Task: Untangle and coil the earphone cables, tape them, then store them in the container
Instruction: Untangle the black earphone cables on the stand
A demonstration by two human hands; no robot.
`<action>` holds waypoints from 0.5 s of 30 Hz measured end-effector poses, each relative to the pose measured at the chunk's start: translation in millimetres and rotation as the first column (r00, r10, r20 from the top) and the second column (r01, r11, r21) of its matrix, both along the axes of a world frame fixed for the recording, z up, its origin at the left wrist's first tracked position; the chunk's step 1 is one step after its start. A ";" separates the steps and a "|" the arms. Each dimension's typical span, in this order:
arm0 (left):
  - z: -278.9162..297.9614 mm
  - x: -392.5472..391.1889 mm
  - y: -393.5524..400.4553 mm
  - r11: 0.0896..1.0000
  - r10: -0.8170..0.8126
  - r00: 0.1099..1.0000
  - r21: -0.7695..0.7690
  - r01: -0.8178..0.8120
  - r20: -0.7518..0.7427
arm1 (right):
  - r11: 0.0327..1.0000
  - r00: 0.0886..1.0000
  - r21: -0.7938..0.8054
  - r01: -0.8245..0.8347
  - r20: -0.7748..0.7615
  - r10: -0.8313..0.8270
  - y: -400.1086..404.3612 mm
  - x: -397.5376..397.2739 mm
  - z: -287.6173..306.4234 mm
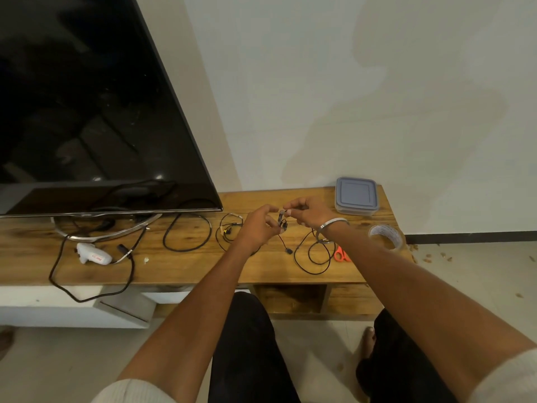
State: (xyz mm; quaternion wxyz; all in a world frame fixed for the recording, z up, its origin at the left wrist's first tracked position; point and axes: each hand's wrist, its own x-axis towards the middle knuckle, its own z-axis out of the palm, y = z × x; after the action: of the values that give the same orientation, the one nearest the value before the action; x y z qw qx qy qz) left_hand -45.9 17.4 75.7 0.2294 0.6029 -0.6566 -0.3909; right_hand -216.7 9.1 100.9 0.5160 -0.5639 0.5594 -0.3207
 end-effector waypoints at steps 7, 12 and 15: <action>1.0 1.0 4.7 0.999 -0.029 1.000 0.036 0.030 -0.009 | 0.997 0.998 -0.051 0.054 0.033 -0.052 1.8 -1.8 5.7; -2.7 3.4 -2.1 0.997 0.007 1.000 0.075 -0.005 -0.014 | 0.999 0.995 -0.035 0.027 0.094 -0.024 5.8 -1.8 12.3; -5.5 4.8 -4.7 0.993 0.042 0.999 0.114 -0.038 -0.033 | 0.999 0.993 -0.033 0.022 0.113 -0.019 4.4 -2.5 13.0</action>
State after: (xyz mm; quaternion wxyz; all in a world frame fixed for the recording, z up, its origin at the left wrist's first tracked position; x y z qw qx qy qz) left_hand -41.1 12.7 70.2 0.2141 0.6211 -0.6170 -0.4333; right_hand -219.2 13.4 113.9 0.5336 -0.5479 0.5298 -0.3666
